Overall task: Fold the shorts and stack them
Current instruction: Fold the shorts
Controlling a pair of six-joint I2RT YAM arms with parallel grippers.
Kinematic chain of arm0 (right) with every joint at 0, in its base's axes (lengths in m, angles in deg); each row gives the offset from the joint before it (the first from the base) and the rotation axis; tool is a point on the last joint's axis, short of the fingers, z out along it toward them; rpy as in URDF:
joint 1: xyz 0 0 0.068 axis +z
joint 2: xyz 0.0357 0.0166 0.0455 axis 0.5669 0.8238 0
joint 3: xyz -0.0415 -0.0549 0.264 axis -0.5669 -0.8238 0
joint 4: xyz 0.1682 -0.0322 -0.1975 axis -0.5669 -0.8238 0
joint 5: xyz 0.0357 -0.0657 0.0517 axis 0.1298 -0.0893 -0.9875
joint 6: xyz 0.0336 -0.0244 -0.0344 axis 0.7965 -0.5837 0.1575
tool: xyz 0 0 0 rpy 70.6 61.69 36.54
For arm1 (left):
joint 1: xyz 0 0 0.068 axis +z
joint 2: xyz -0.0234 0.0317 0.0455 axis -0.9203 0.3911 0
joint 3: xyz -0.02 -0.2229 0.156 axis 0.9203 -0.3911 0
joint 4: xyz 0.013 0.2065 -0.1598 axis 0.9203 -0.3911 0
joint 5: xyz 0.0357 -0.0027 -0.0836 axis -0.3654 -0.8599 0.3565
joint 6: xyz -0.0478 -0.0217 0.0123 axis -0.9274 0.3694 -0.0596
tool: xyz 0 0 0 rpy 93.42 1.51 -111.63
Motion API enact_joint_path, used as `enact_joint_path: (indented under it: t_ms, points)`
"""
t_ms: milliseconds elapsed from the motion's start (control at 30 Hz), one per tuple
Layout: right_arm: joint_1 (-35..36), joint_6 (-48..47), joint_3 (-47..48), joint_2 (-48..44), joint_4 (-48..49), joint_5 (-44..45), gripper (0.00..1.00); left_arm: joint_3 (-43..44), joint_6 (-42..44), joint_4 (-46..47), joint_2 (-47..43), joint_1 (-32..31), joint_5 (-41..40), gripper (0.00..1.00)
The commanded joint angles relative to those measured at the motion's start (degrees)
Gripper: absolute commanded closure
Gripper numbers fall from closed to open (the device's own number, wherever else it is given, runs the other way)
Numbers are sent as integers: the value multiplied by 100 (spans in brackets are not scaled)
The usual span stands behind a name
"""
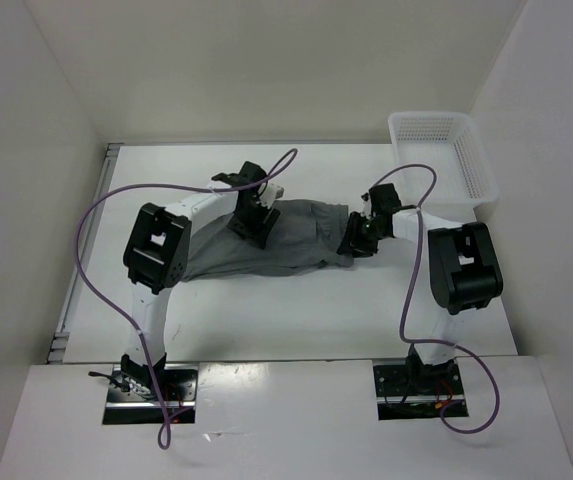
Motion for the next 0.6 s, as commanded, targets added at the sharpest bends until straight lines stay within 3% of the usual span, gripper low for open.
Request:
enact_joint_path:
  t_ms: [0,33,133,433,567]
  points:
    - [270,132,-185,442,124,-5,62,-80,21,119,114,25,42,26]
    - [270,132,-186,494,124,-5,74,-81,21,119,114,25,42,26]
    - [270,-271,-37,416,142,231,98,-81,21,119,114,25,42,26]
    - [-476,-2212,1360,-322,-692,127,100,-72,21,443,307,25,-713,26]
    - [-864,-2750,1896,-463,-1176,205,100,129,21,514,115,-27,-645,26]
